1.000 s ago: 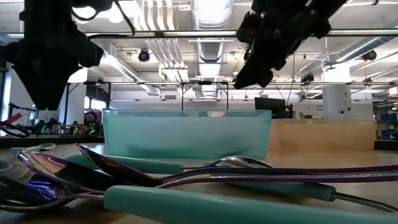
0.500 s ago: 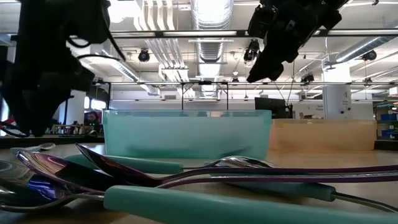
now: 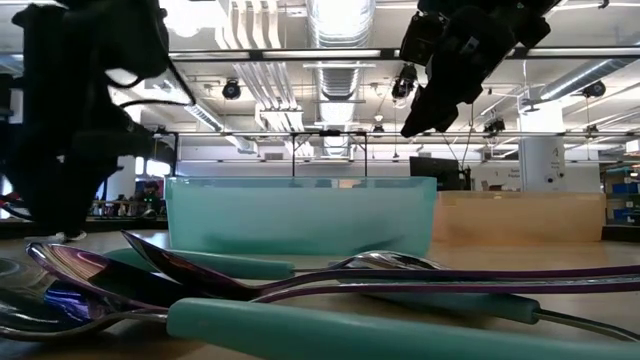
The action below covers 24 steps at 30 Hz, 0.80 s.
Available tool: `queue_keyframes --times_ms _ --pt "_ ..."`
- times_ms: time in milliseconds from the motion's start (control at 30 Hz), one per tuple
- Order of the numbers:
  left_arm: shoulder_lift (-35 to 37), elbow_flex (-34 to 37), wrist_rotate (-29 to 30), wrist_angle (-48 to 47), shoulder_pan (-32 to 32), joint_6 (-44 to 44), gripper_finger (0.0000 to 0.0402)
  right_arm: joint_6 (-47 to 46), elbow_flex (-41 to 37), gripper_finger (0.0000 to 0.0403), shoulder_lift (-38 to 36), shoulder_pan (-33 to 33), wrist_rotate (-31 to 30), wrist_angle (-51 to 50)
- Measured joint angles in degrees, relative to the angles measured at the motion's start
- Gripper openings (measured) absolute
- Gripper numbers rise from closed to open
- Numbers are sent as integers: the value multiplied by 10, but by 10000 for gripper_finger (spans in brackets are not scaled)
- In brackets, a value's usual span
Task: Sort silverware by color (type)
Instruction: Put the blue spoon into the blue bin
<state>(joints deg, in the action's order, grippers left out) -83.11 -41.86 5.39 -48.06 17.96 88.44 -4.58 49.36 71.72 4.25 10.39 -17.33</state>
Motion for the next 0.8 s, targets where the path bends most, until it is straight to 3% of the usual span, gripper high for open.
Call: queue_keyframes --times_ms 467,667,800 --pt "-3 32 4 -10 0 49 137 2 -1 107 1 0 0 -5" --pt "-1 63 -7 36 1 62 136 9 -5 109 1 0 0 -5" --pt "-1 65 -9 39 0 50 114 9 -6 105 1 0 0 -4"
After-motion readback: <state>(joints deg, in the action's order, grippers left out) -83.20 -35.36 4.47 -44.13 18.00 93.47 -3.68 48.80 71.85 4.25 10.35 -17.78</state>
